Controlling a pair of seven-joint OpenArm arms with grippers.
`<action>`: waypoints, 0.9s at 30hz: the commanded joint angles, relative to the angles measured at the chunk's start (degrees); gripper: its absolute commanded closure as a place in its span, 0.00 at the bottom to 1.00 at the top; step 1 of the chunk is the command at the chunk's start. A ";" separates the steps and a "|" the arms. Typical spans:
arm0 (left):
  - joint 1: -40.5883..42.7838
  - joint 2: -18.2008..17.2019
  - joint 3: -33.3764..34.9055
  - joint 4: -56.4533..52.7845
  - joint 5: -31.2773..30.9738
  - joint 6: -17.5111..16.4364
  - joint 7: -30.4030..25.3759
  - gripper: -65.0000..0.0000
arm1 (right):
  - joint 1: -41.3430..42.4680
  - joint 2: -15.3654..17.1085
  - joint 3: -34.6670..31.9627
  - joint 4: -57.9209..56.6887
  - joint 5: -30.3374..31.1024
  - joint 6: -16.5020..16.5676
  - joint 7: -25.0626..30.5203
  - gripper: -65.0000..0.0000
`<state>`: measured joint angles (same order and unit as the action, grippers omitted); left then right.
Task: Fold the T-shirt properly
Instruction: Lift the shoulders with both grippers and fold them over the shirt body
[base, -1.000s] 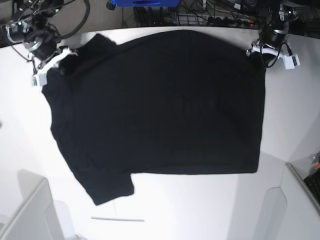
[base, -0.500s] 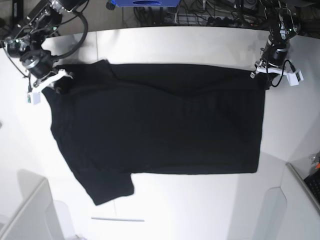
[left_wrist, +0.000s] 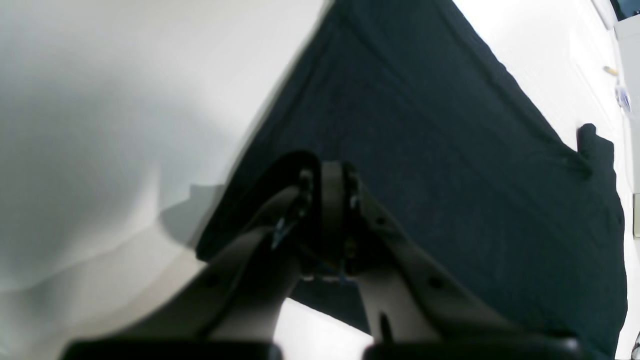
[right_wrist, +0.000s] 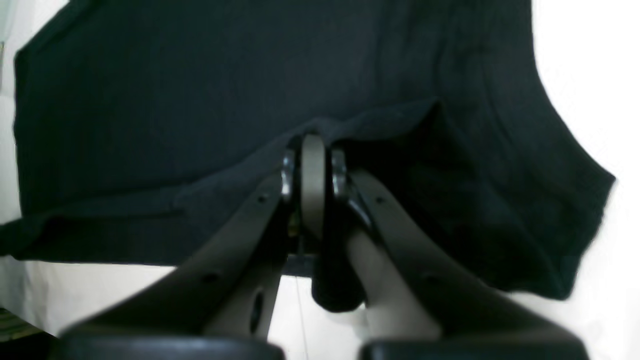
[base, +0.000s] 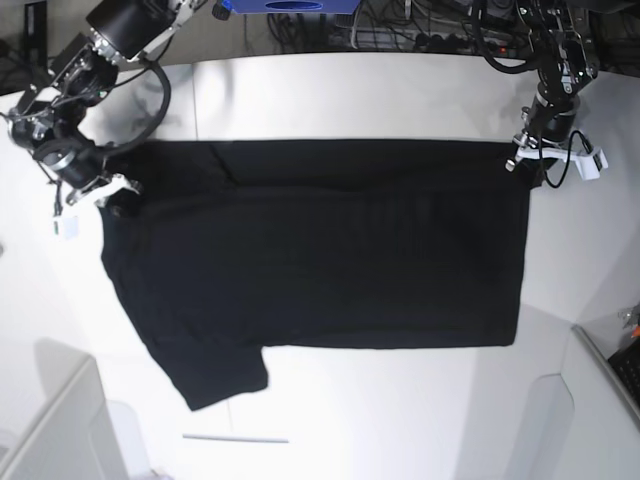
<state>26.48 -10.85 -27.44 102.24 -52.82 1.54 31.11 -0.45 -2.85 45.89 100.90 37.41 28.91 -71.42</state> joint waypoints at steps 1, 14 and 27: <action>-0.77 -1.50 -0.38 0.93 -0.59 -0.27 -1.09 1.00 | 1.20 0.61 -0.04 0.33 1.23 -0.29 1.22 1.00; -5.25 -1.85 -0.38 0.84 -0.85 -0.18 -1.09 1.00 | 4.98 1.93 -0.04 -3.98 1.14 -2.58 1.48 1.00; -12.11 -1.76 -3.11 -1.27 -0.50 -0.09 8.23 1.00 | 4.98 1.75 -5.49 -4.16 1.23 -6.27 5.53 1.00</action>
<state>15.00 -11.90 -30.17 100.09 -52.60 1.69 40.38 3.49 -1.72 40.49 95.88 37.21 22.85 -67.05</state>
